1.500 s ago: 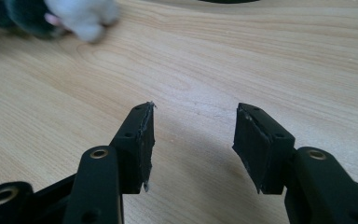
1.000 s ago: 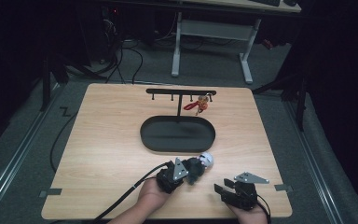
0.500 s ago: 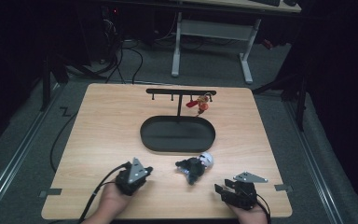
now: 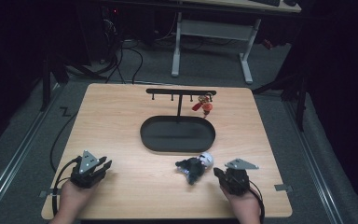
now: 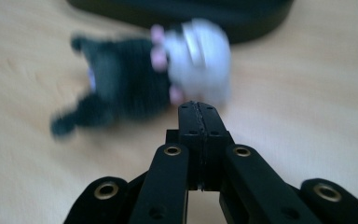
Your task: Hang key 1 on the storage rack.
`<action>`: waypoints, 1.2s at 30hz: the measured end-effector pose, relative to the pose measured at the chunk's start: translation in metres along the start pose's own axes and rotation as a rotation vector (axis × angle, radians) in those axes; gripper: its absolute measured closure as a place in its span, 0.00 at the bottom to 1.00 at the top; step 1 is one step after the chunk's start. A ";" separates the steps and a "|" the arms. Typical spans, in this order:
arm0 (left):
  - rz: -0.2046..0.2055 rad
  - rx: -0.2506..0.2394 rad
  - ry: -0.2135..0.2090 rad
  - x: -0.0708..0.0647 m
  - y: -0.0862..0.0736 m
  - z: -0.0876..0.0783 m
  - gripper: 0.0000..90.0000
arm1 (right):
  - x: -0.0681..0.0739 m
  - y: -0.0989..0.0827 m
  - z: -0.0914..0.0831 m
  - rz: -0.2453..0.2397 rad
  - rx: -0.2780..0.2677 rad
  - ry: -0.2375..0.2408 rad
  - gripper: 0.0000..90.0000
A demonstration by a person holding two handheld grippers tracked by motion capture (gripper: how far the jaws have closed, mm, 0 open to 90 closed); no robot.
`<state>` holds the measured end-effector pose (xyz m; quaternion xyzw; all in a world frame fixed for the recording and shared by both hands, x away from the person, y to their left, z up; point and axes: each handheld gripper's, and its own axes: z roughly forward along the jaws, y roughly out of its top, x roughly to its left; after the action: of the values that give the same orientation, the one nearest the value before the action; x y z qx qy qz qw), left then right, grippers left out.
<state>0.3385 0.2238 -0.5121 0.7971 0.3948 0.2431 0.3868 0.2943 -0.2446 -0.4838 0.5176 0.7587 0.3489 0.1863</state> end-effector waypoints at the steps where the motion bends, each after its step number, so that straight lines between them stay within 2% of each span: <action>1: 0.001 -0.001 0.000 0.000 0.000 0.000 0.73 | 0.004 0.017 0.007 -0.028 -0.006 -0.011 1.00; 3: 0.006 -0.008 -0.007 -0.002 0.001 0.001 0.69 | 0.008 0.037 0.018 -0.056 -0.006 -0.023 1.00; 4: 0.013 -0.009 -0.009 -0.004 0.001 0.001 0.67 | 0.010 0.055 0.033 -0.064 0.015 -0.038 1.00; 5: 0.018 -0.009 -0.012 -0.005 0.001 0.001 0.66 | 0.010 0.061 0.038 -0.072 0.025 -0.042 1.00; 6: 0.027 -0.009 -0.014 -0.006 0.001 0.001 0.66 | 0.010 0.061 0.038 -0.072 0.025 -0.042 1.00; 7: 0.035 -0.007 -0.021 -0.008 0.001 0.001 0.66 | 0.010 0.066 0.046 -0.087 0.042 -0.046 0.99; 9: 0.044 -0.009 -0.031 -0.009 0.000 0.001 0.65 | 0.010 0.069 0.066 -0.133 0.133 -0.073 0.98; 11: 0.043 -0.009 -0.032 -0.009 0.000 0.001 0.65 | 0.011 0.066 0.069 -0.158 0.176 -0.076 0.98; 12: 0.040 -0.009 -0.035 -0.008 0.000 0.000 0.65 | 0.011 0.066 0.069 -0.158 0.176 -0.076 0.98; 13: 0.035 -0.012 -0.036 -0.008 0.000 0.000 0.65 | 0.012 0.064 0.067 -0.164 0.204 -0.074 0.98; 14: 0.034 -0.012 -0.039 -0.007 0.000 0.000 0.65 | 0.014 0.057 0.058 -0.190 0.243 -0.083 0.96; 15: 0.034 -0.012 -0.039 -0.007 0.000 0.000 0.65 | 0.014 0.057 0.058 -0.190 0.243 -0.083 0.96; 19: 0.041 -0.013 -0.046 -0.009 0.000 -0.001 0.65 | 0.011 0.046 0.037 -0.163 0.300 -0.076 0.94; 25: 0.044 -0.021 -0.053 -0.011 0.001 -0.002 0.65 | 0.007 0.036 0.019 -0.128 0.363 -0.082 0.89; 31: 0.037 -0.009 -0.059 -0.009 0.001 -0.001 0.65 | 0.001 0.029 0.014 -0.103 0.439 -0.081 0.86; 33: 0.037 -0.008 -0.061 -0.009 0.001 0.000 0.65 | -0.001 0.028 0.013 -0.109 0.482 -0.084 0.84; 36: 0.035 -0.010 -0.062 -0.008 0.001 0.001 0.65 | -0.002 0.029 0.013 -0.110 0.506 -0.087 0.84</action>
<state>0.3344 0.2165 -0.5126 0.8091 0.3675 0.2270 0.3985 0.3221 -0.2358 -0.4721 0.5200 0.8402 0.1148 0.1018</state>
